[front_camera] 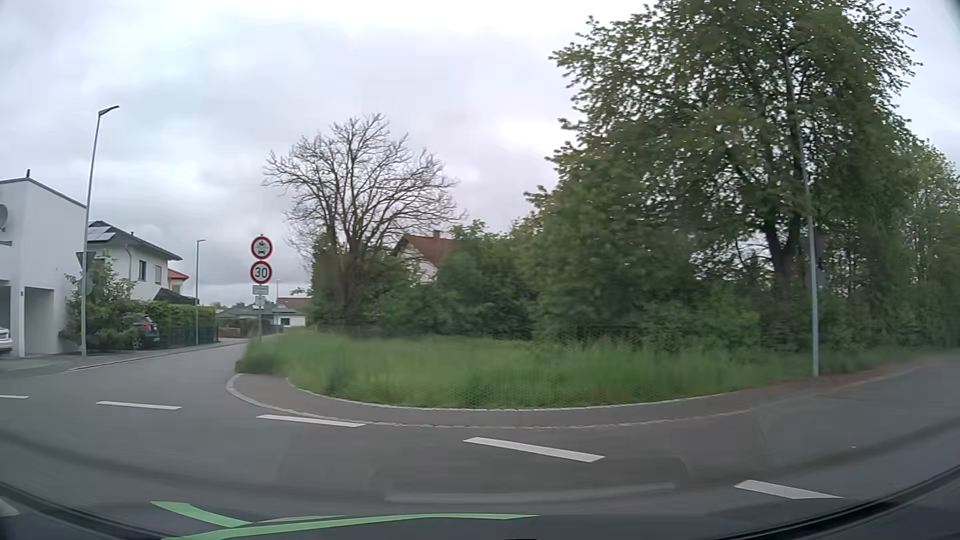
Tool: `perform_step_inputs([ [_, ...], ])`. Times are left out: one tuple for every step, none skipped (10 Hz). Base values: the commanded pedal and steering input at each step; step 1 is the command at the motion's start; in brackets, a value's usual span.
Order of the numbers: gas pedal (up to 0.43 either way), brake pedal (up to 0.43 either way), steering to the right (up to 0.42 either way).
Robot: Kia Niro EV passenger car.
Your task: Follow the waypoints while adhering to traffic rules and regulations
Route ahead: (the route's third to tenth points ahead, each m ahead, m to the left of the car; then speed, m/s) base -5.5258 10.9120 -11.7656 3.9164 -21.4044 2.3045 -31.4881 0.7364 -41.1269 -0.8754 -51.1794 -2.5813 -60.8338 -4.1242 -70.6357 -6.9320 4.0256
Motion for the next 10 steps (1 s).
perform_step_inputs([
  [0.02,0.0,-0.541],
  [0.02,0.0,-0.562],
  [0.02,0.0,-0.591],
  [0.039,0.0,-0.621],
  [0.047,0.0,-0.642],
  [0.047,0.0,-0.668],
  [0.067,0.0,-0.689],
  [0.067,0.0,-0.7],
  [0.079,0.0,-0.713],
  [0.087,0.0,-0.729],
])
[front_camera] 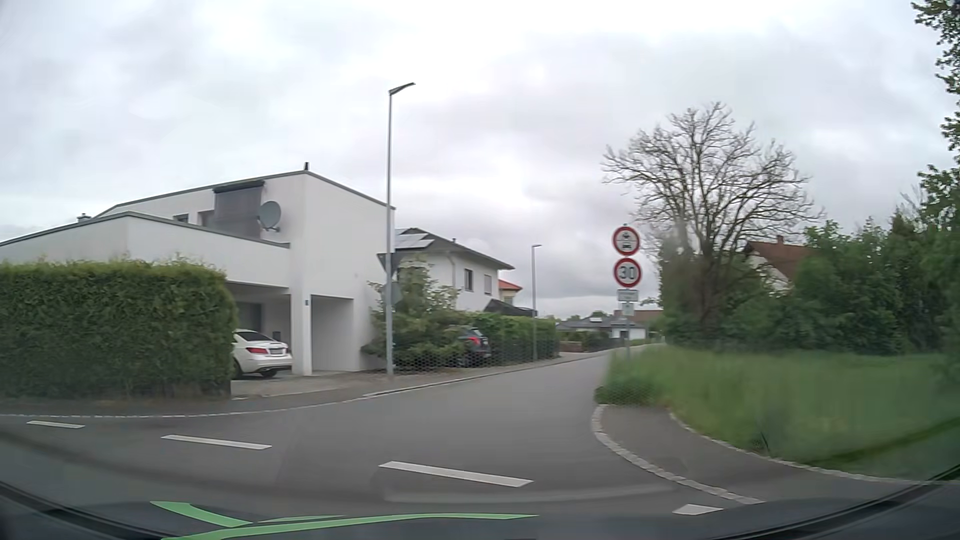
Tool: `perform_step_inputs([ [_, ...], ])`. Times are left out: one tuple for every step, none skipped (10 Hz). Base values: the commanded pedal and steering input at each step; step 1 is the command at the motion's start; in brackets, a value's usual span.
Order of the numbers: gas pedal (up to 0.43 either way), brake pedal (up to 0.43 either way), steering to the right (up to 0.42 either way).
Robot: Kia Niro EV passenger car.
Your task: Follow the waypoints while adhering to traffic rules and regulations
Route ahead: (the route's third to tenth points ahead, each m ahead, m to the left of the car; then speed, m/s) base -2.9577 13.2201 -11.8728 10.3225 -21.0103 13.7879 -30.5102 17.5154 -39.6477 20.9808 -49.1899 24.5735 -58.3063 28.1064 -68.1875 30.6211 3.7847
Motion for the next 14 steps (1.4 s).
perform_step_inputs([
  [0.098,0.0,-0.743],
  [0.098,0.0,-0.76],
  [0.098,0.0,-0.771],
  [0.098,0.0,-0.781],
  [0.098,0.0,-0.79],
  [0.098,0.0,-0.801],
  [0.098,0.0,-0.811],
  [0.098,0.0,-0.819],
  [0.098,0.0,-0.826],
  [0.098,0.0,-0.833],
  [0.098,0.0,-0.837],
  [0.098,0.0,-0.839],
  [0.098,0.0,-0.844],
  [0.098,0.0,-0.85],
])
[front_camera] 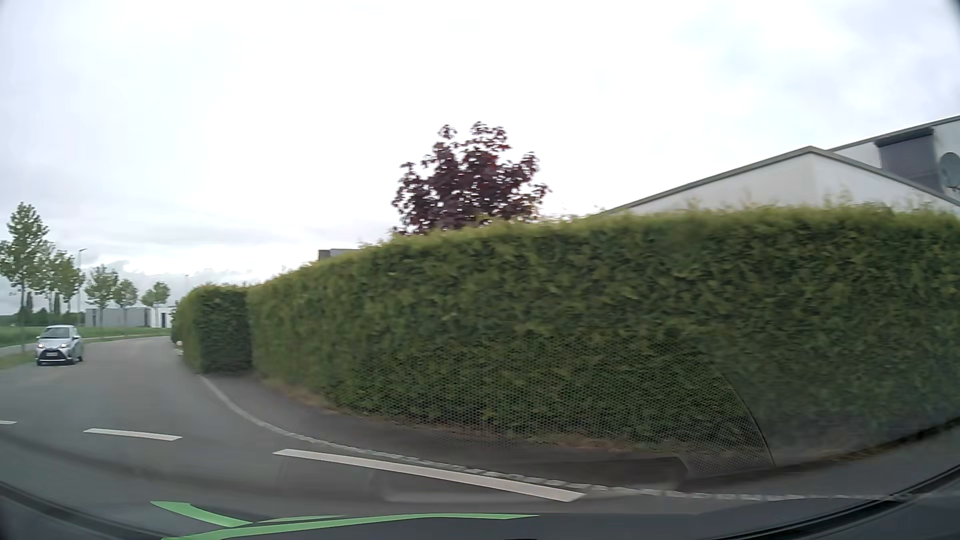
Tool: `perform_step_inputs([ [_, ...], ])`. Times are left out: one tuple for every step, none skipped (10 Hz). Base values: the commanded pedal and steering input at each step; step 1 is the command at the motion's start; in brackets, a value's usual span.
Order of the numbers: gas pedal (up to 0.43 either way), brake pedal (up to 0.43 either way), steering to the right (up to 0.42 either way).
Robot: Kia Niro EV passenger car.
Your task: Follow the waypoints while adhering to traffic rules and regulations
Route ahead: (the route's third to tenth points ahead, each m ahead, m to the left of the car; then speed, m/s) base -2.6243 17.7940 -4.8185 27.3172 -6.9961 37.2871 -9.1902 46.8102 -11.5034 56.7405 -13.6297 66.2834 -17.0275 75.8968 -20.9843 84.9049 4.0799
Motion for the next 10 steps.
perform_step_inputs([
  [0.098,0.0,-0.853],
  [0.098,0.0,-0.854],
  [0.098,0.0,-0.854],
  [0.098,0.0,-0.854],
  [0.098,0.0,-0.854],
  [0.098,0.0,-0.853],
  [0.098,0.0,-0.85],
  [0.098,0.0,-0.843],
  [0.098,0.0,-0.835],
  [0.098,0.0,-0.826],
])
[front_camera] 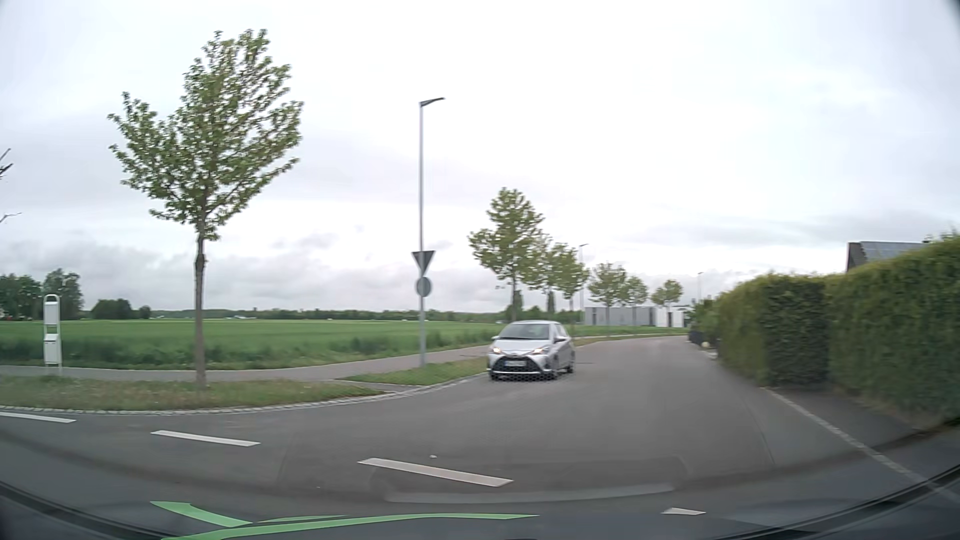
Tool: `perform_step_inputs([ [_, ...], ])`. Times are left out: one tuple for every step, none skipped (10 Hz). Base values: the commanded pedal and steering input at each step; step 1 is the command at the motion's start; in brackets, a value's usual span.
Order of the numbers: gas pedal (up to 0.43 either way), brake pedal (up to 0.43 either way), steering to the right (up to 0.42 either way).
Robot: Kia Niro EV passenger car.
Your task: Follow the waypoints while adhering to traffic rules and regulations
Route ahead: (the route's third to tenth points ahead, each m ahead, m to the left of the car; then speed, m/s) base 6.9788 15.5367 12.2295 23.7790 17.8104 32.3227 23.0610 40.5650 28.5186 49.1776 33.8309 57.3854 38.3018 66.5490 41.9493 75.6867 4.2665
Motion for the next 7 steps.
perform_step_inputs([
  [0.098,0.0,-0.819],
  [0.11,0.0,-0.811],
  [0.118,0.0,-0.801],
  [0.118,0.0,-0.793],
  [0.118,0.0,-0.778],
  [0.13,0.0,-0.76],
  [0.138,0.0,-0.744],
])
